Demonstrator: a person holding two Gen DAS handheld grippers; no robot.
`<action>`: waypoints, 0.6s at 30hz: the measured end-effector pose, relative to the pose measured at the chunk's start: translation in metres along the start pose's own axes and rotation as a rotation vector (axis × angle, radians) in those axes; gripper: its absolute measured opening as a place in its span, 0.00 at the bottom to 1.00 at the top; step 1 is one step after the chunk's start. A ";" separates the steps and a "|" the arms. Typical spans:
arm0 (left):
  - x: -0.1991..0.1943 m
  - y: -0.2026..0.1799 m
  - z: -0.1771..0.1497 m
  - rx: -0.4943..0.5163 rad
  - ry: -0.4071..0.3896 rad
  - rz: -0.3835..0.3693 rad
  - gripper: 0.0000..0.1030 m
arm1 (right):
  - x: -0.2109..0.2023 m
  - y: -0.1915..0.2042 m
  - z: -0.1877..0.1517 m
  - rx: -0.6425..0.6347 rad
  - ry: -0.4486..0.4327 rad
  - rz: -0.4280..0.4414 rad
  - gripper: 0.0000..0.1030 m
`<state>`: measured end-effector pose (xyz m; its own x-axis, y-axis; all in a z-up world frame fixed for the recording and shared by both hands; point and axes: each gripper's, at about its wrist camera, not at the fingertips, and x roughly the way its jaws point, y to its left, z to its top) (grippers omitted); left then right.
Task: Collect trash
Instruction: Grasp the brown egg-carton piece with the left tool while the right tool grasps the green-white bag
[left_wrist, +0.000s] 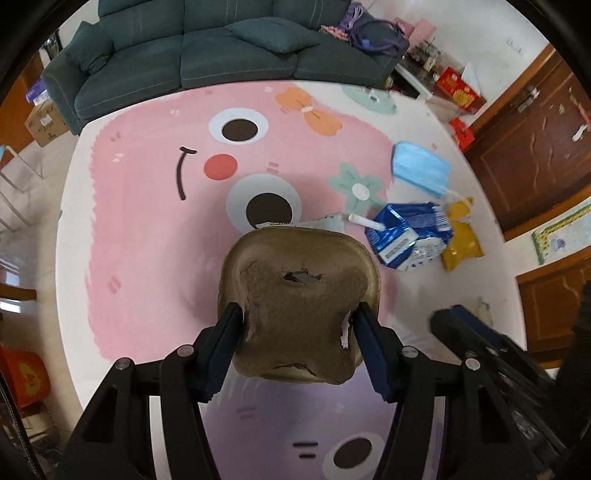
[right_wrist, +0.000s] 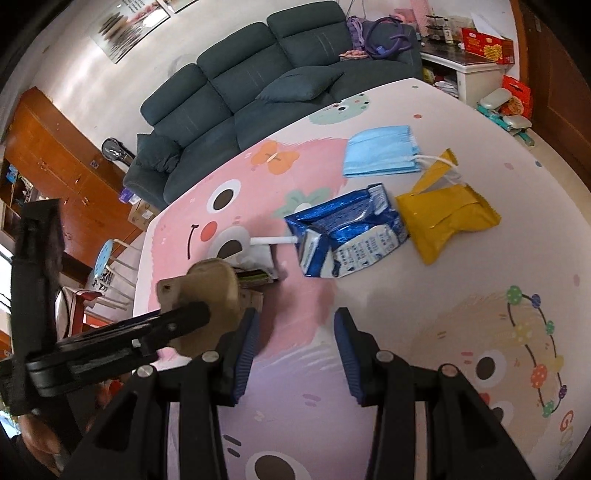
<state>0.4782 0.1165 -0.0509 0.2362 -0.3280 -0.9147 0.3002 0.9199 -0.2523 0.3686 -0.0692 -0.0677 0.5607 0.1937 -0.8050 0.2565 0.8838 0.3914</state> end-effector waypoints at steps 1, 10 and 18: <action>-0.007 0.003 -0.002 -0.006 -0.008 -0.007 0.58 | 0.001 0.001 0.000 -0.003 0.003 0.005 0.41; -0.049 0.047 -0.026 -0.064 -0.043 0.008 0.58 | 0.019 0.025 0.002 -0.045 0.032 0.053 0.41; -0.056 0.084 -0.037 -0.132 -0.047 0.028 0.58 | 0.033 0.067 0.002 -0.200 0.050 0.107 0.41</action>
<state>0.4566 0.2202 -0.0328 0.2865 -0.3083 -0.9071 0.1698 0.9482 -0.2686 0.4056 -0.0042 -0.0667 0.5355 0.3071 -0.7867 0.0342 0.9229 0.3836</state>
